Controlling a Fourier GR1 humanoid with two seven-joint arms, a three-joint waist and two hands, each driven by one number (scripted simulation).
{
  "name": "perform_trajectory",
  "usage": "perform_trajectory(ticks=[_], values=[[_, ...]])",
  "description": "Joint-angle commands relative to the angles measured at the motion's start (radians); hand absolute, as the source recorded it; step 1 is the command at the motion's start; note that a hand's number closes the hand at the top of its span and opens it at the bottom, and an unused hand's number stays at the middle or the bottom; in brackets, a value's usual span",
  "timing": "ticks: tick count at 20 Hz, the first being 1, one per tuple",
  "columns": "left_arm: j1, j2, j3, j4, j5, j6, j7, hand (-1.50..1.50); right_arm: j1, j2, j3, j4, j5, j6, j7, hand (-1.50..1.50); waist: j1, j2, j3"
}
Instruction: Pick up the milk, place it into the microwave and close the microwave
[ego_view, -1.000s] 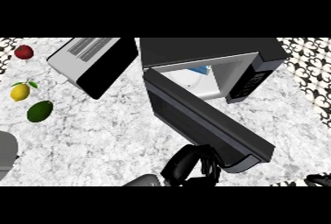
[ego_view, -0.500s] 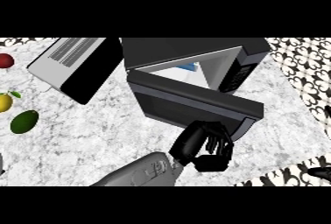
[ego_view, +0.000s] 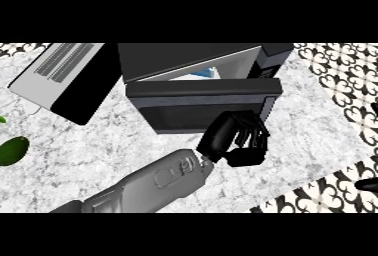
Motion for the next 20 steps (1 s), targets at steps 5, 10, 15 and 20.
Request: perform_trajectory(ticks=[5,10,15,20], values=[[-0.138,-0.01,0.045,0.07,0.064,0.028,0.01,1.5,-0.051,-0.019,0.025,-0.031,-0.047,0.095,0.013,-1.5,-0.052,0.016,0.003],[-0.184,-0.01,0.059,0.117,0.092,0.031,0.003,1.5,-0.097,-0.032,0.03,-0.056,-0.086,0.126,0.038,-1.5,-0.065,0.03,0.005],[-0.227,-0.01,0.072,0.162,0.121,0.042,0.008,1.5,-0.114,-0.046,0.069,-0.096,-0.114,0.182,0.083,-1.5,-0.087,0.032,0.005],[-0.254,-0.009,0.082,0.184,0.147,0.051,0.001,1.5,-0.141,-0.084,0.096,-0.141,-0.103,0.211,0.116,-1.5,-0.106,0.032,0.004]])
